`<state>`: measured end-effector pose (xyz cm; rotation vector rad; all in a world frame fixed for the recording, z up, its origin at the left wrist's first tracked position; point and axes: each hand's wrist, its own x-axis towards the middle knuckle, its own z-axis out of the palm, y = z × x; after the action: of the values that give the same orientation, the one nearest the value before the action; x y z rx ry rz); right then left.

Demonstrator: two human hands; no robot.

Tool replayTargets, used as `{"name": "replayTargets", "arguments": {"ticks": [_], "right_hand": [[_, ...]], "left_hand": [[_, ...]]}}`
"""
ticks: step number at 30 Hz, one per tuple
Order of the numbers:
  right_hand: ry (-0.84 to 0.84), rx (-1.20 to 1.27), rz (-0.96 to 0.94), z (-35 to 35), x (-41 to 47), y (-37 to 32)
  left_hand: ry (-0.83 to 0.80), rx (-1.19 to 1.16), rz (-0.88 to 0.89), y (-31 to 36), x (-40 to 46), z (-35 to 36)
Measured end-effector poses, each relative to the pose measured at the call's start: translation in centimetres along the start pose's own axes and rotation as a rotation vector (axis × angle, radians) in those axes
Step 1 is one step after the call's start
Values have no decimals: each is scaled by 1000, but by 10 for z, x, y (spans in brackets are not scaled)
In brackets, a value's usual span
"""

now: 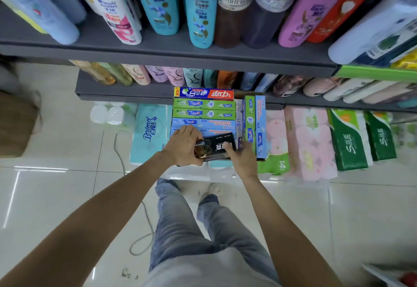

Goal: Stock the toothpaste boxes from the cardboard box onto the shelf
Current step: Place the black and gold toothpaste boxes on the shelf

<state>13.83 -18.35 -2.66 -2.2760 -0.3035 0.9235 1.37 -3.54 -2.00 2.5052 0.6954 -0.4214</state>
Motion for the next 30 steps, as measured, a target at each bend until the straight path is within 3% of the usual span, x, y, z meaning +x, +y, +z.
{"name": "replayTargets", "arguments": {"ticks": [2, 4, 6, 9, 11, 15, 18, 22, 27, 30], "right_hand": [[-25, 301, 143, 1, -4, -6], [-78, 526, 173, 3, -12, -12], [-40, 567, 115, 5, -15, -14], [82, 620, 129, -7, -7, -9], [143, 622, 148, -25, 3, -2], [138, 530, 136, -55, 17, 3], [88, 425, 106, -61, 20, 4], [39, 305, 14, -63, 14, -3], [-11, 243, -64, -78, 0, -29], [-95, 179, -200, -87, -12, -62]], "left_hand": [[85, -124, -65, 8, -2, 2], [169, -252, -115, 22, -4, 9], [188, -413, -80, 34, -2, 14], [59, -612, 70, 23, 10, 8], [69, -407, 122, 0, 23, 1], [50, 97, 4, -23, 37, 0], [45, 258, 7, -12, 40, 7], [95, 274, -36, -4, 41, 13], [201, -166, -118, -7, 8, -3], [198, -622, -264, -19, -29, -24]]}}
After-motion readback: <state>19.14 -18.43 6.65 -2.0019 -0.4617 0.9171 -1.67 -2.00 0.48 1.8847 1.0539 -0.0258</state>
